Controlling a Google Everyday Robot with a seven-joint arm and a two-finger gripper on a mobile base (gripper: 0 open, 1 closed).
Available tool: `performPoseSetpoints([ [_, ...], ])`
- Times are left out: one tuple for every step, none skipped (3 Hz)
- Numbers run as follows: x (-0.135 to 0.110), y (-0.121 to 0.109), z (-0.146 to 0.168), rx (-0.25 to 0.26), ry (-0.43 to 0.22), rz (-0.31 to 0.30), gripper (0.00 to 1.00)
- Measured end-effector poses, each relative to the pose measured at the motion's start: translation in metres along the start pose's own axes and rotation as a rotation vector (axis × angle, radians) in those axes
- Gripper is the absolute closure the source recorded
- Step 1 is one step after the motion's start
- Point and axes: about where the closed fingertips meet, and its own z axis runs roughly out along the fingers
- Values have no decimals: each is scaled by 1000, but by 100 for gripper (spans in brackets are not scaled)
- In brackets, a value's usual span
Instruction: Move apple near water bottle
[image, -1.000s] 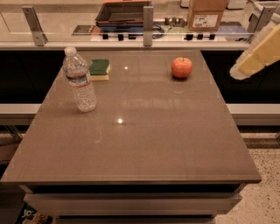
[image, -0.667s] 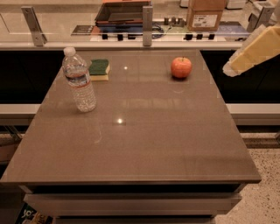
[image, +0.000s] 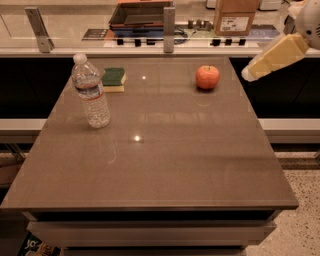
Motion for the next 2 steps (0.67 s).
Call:
performPoseSetpoints([
  [2, -2, 29, -33, -46, 48, 0],
  [0, 0, 46, -50, -48, 51, 0],
])
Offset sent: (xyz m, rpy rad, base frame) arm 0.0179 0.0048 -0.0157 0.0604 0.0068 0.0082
